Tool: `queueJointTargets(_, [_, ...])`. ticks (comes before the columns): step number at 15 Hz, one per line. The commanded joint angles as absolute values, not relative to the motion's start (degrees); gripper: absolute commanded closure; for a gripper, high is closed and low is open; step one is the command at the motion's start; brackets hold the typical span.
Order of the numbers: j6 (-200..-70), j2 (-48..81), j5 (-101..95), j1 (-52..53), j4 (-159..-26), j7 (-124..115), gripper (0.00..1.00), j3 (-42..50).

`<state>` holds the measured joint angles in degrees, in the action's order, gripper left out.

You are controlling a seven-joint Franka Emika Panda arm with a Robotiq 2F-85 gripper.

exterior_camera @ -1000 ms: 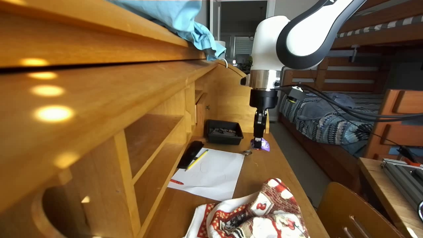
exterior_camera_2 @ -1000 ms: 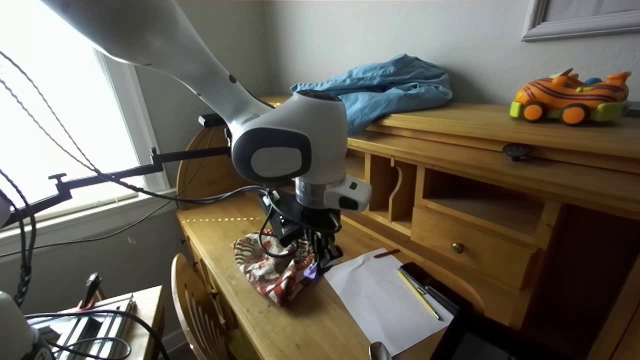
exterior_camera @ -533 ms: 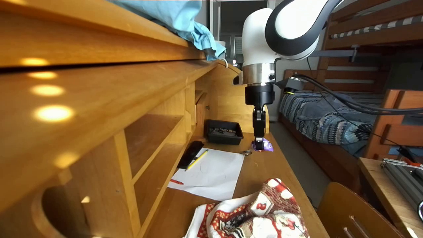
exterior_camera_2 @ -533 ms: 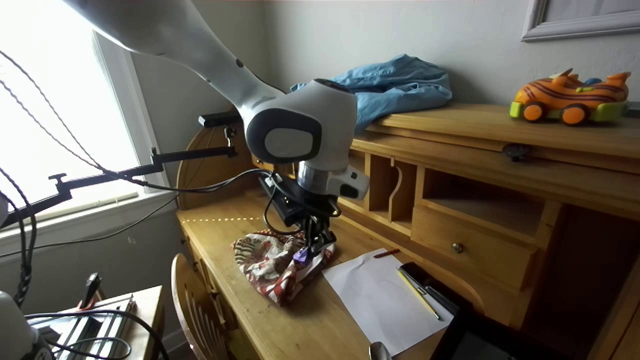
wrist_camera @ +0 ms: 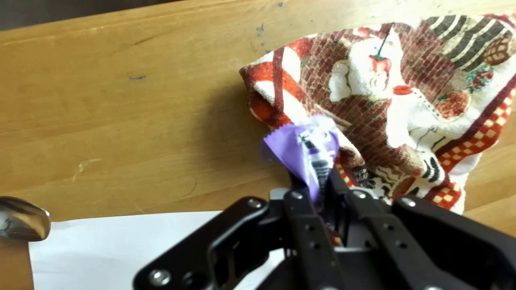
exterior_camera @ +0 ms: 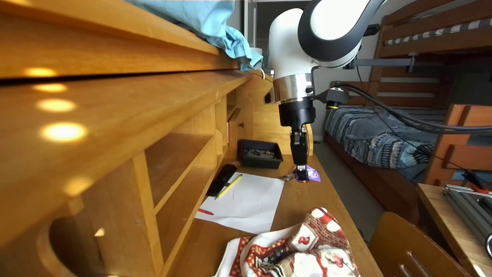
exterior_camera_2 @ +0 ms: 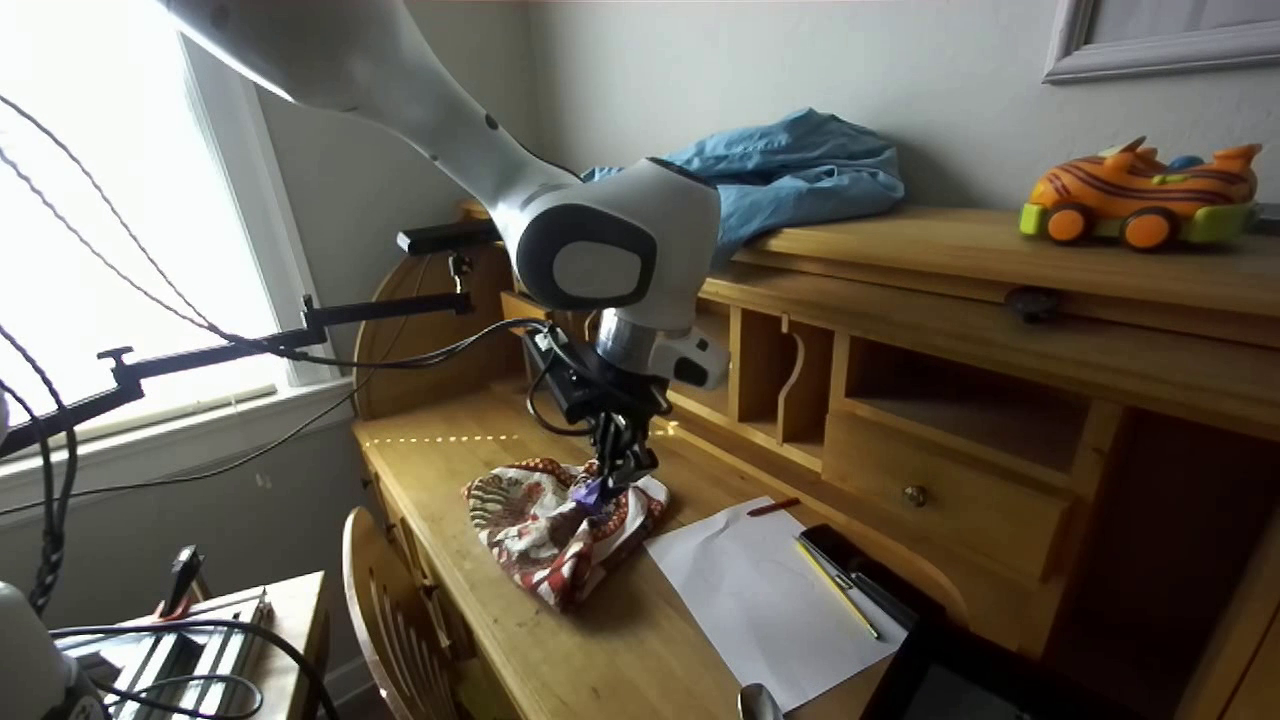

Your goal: Put the purple object on the cloth then move the cloth to the right and cover the purple object

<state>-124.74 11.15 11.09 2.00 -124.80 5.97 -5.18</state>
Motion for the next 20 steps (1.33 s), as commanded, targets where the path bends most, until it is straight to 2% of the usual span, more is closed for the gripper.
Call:
queueJointTargets(1, [-121.57, 13.19, 9.89, 3.68, -121.19, 1.99, 0.96, -5.37])
queueJointTargets(14, [-109.81, 16.54, 9.99, 7.61, -113.88, -6.19, 0.96, -6.49])
queueJointTargets(20, [-110.75, 15.42, 8.67, 9.57, -114.32, -11.85, 0.96, -6.62])
